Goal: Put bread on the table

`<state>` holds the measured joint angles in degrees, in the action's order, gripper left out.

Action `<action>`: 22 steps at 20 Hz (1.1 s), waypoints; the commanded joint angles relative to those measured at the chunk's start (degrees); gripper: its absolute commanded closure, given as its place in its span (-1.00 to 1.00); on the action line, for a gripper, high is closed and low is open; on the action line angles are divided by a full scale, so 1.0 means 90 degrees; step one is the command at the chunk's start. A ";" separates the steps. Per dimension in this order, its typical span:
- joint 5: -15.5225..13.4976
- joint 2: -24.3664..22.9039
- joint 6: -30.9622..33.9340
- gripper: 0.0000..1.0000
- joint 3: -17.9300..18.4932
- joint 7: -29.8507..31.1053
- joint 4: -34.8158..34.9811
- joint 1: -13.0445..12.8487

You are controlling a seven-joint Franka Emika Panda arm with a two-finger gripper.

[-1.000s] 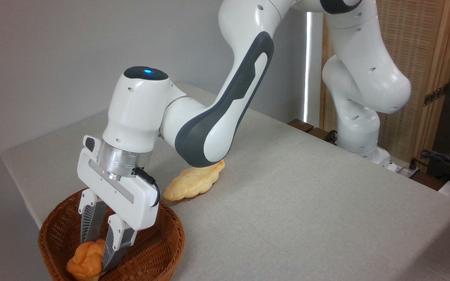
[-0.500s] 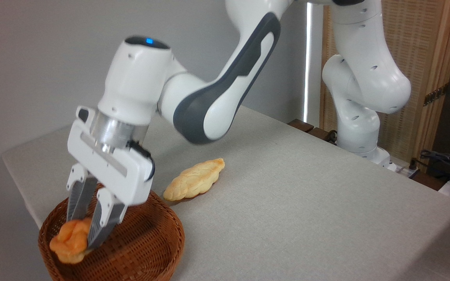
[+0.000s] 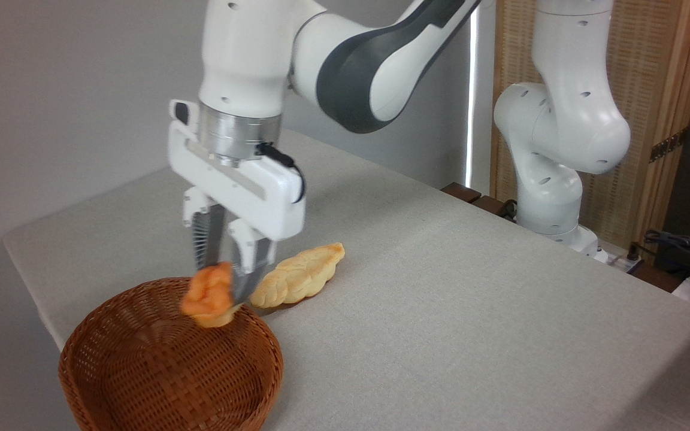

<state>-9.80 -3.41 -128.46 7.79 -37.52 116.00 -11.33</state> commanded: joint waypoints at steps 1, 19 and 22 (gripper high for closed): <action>0.0044 -0.0567 0.0444 -0.25 0.0256 -0.0001 0.0626 -0.0030; 0.0063 -0.0588 0.0905 -1.00 0.0296 -0.0528 0.1292 -0.0030; 0.0073 -0.0568 0.0895 -1.00 0.0296 -0.0557 0.1252 -0.0030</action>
<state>-9.70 -8.91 -120.89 10.10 -41.36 128.49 -11.39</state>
